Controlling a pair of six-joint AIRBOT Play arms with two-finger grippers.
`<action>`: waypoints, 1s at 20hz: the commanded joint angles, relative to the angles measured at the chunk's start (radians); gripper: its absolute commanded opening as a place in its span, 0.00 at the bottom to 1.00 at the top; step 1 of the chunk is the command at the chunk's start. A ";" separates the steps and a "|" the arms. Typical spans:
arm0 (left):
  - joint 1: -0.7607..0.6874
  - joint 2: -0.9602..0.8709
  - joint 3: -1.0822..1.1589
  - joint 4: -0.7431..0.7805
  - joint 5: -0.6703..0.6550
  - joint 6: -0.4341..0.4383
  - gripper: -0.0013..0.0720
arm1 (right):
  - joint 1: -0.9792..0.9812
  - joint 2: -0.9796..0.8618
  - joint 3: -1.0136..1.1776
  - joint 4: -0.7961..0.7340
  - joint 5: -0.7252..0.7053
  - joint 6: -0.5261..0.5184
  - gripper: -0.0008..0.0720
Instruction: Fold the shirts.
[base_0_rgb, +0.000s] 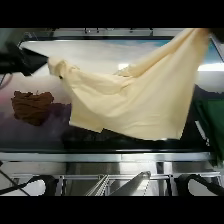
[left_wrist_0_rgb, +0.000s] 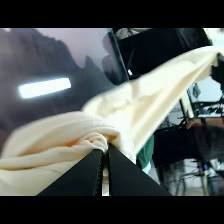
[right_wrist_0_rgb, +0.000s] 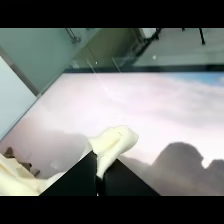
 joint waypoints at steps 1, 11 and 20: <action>0.003 -0.173 -0.106 0.012 0.091 0.077 0.43 | 0.054 -0.306 0.003 -0.034 -0.092 0.010 0.41; 0.092 -0.356 0.172 0.254 -0.176 -0.053 0.98 | -0.227 -0.356 -0.043 -0.416 0.386 0.179 0.51; 0.042 -0.231 -0.316 0.583 0.003 -0.058 0.96 | -0.317 -0.024 -0.636 -0.508 0.238 0.257 0.46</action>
